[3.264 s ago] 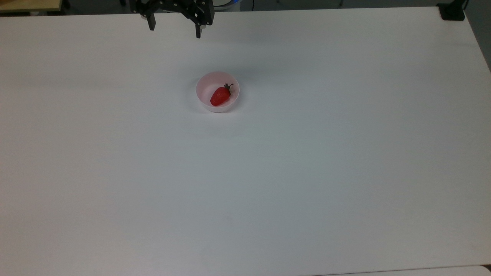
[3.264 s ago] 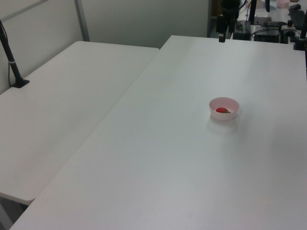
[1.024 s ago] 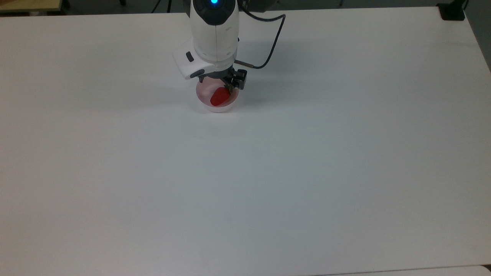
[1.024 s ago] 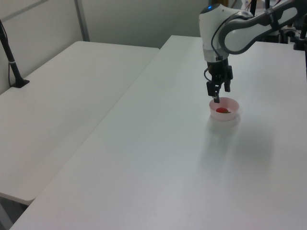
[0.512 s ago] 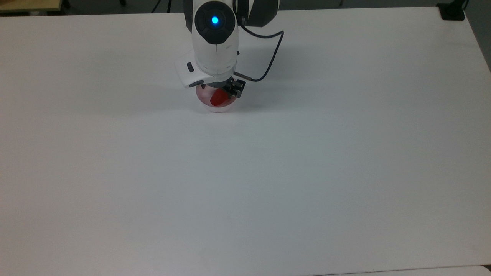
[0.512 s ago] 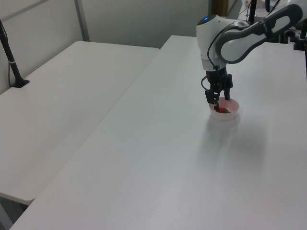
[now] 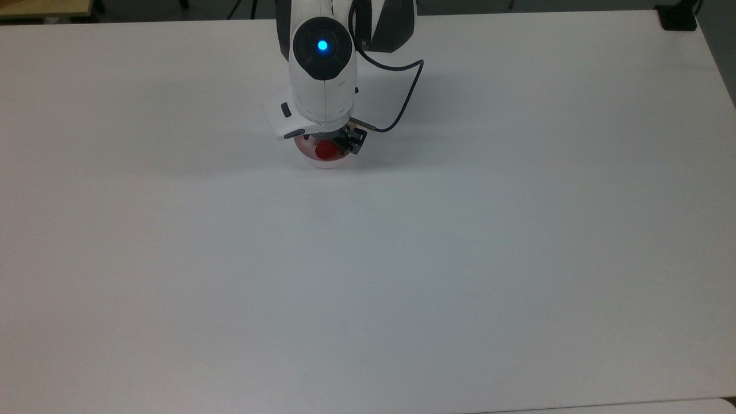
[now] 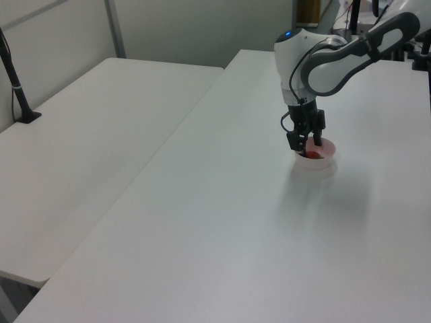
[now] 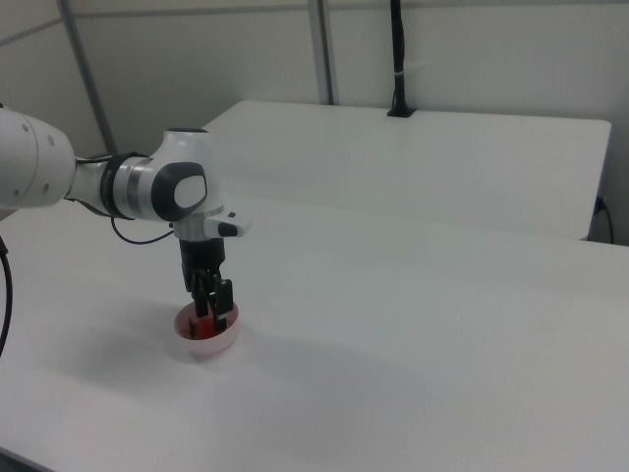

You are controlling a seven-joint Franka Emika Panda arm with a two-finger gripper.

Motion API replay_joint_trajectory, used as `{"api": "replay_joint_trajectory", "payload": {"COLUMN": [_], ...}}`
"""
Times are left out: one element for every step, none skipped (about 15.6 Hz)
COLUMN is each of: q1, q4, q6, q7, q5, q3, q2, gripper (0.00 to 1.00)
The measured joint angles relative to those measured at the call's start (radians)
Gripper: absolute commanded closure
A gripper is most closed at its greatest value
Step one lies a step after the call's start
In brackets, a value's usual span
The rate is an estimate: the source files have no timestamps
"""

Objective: Pick up strawberry from bowl
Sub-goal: 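Close the gripper on the red strawberry in the bowl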

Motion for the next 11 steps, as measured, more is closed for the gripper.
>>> {"api": "replay_joint_trajectory", "payload": {"q1": [0.0, 0.0, 0.0, 0.0, 0.0, 0.0, 0.0, 0.0, 0.0, 0.0, 0.0], "q4": [0.0, 0.0, -0.001, -0.001, -0.001, -0.001, -0.002, -0.004, -0.006, -0.006, -0.006], "q6": [0.0, 0.0, 0.0, 0.0, 0.0, 0.0, 0.0, 0.0, 0.0, 0.0, 0.0], "q7": [0.001, 0.001, 0.001, 0.006, 0.02, 0.039, 0.059, 0.071, 0.077, 0.08, 0.081], "q5": [0.0, 0.0, 0.0, 0.0, 0.0, 0.0, 0.0, 0.0, 0.0, 0.0, 0.0], "q3": [0.0, 0.0, 0.0, 0.0, 0.0, 0.0, 0.0, 0.0, 0.0, 0.0, 0.0], "q2": [0.002, 0.005, 0.008, 0.012, 0.016, 0.02, 0.023, 0.025, 0.026, 0.026, 0.025], "gripper": [0.27, 0.27, 0.27, 0.27, 0.27, 0.34, 0.41, 0.5, 0.57, 0.61, 0.62]}}
